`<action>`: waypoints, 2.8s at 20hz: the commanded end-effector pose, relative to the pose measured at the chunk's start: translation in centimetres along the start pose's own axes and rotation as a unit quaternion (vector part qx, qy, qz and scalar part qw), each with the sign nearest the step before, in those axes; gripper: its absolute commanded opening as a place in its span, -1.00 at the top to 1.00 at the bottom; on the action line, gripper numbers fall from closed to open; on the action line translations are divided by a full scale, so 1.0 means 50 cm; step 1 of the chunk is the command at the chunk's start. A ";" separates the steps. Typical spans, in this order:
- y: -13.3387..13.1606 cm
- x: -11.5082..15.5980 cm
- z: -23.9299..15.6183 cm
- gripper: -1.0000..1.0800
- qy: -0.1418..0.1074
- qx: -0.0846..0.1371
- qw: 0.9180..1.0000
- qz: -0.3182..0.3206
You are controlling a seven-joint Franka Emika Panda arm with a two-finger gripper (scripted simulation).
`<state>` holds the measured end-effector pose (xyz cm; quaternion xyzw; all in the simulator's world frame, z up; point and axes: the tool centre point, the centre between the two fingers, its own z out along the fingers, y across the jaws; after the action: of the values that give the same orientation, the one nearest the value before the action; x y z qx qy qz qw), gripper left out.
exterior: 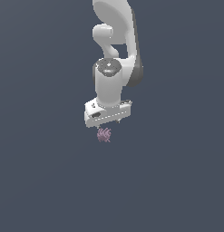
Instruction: Pick up the object and move it to a goal position.
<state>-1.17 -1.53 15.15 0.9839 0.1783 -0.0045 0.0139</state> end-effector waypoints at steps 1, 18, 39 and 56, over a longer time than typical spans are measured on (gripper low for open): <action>0.003 -0.002 0.007 -0.92 0.000 0.000 0.999 -0.033; 0.021 -0.012 0.054 -0.92 0.001 0.003 0.968 -0.252; 0.036 -0.024 0.103 -0.92 0.010 0.007 0.873 -0.487; 0.038 -0.026 0.123 -0.92 0.013 0.007 0.850 -0.526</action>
<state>-1.68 -3.97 9.36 0.7432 0.6691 0.0001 0.0004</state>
